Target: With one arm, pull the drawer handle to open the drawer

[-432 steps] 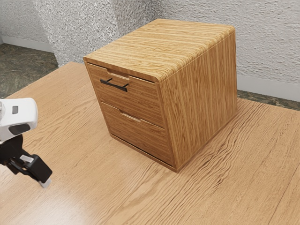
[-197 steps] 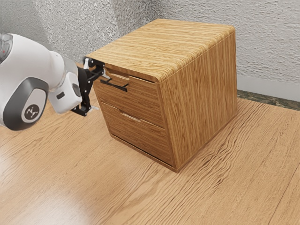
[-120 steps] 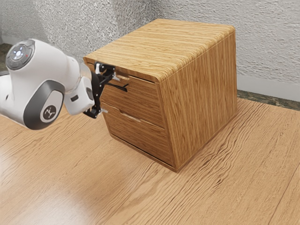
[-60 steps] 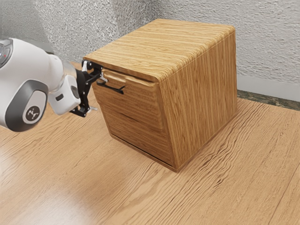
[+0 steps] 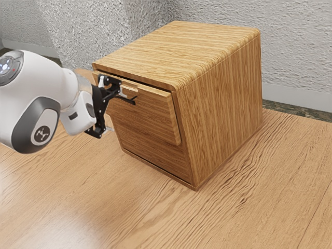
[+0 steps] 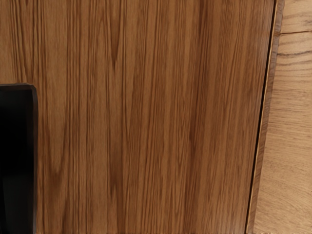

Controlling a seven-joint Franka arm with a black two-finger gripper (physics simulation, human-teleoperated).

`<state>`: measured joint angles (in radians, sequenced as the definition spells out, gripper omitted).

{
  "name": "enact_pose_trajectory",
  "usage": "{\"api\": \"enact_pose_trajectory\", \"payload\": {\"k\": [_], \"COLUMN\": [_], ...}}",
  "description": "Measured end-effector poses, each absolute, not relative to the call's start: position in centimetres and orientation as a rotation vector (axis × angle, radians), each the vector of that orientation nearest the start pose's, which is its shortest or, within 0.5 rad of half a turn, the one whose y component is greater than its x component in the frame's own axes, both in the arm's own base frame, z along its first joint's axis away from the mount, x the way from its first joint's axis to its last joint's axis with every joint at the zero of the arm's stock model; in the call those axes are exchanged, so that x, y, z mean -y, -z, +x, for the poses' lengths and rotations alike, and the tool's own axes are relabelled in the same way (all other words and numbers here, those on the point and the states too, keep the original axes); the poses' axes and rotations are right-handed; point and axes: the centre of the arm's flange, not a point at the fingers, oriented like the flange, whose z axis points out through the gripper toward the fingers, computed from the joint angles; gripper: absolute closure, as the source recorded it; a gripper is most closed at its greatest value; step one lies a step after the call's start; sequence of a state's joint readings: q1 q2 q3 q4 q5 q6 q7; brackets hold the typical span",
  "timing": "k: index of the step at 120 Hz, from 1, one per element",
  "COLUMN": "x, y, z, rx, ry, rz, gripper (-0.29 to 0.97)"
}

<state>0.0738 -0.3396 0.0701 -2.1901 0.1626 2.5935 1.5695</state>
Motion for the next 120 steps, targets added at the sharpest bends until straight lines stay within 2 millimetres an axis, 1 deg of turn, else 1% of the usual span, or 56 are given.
{"api": "enact_pose_trajectory", "payload": {"k": [16,22,31,49,52,66,75,87,100,114,120], "x": [-7.4,-7.3,-7.3,-7.2,-7.2,-7.1,-7.0,-7.3,-7.6,-7.6,-7.5], "y": [-61.3,-61.1,-60.9,-61.4,-61.3,-61.1,-61.4,-61.7,-61.3,-61.5,-61.4], "z": [49.2,48.9,48.4,47.2,47.0,45.5,44.5,43.0,41.7,40.4,40.0], "rx": [-1.692,-1.693,-1.691,-1.68,-1.681,-1.675,-1.668,-1.652,-1.645,-1.637,-1.637], "ry": [0.525,0.525,0.528,0.539,0.538,0.544,0.554,0.566,0.569,0.578,0.579], "rz": [-1.784,-1.789,-1.799,-1.798,-1.801,-1.806,-1.805,-1.81,-1.822,-1.825,-1.827], "gripper": [0.02,0.0,0.0,0.0,0.0,0.02,0.04,0.02,0.0,0.02,0.01]}}
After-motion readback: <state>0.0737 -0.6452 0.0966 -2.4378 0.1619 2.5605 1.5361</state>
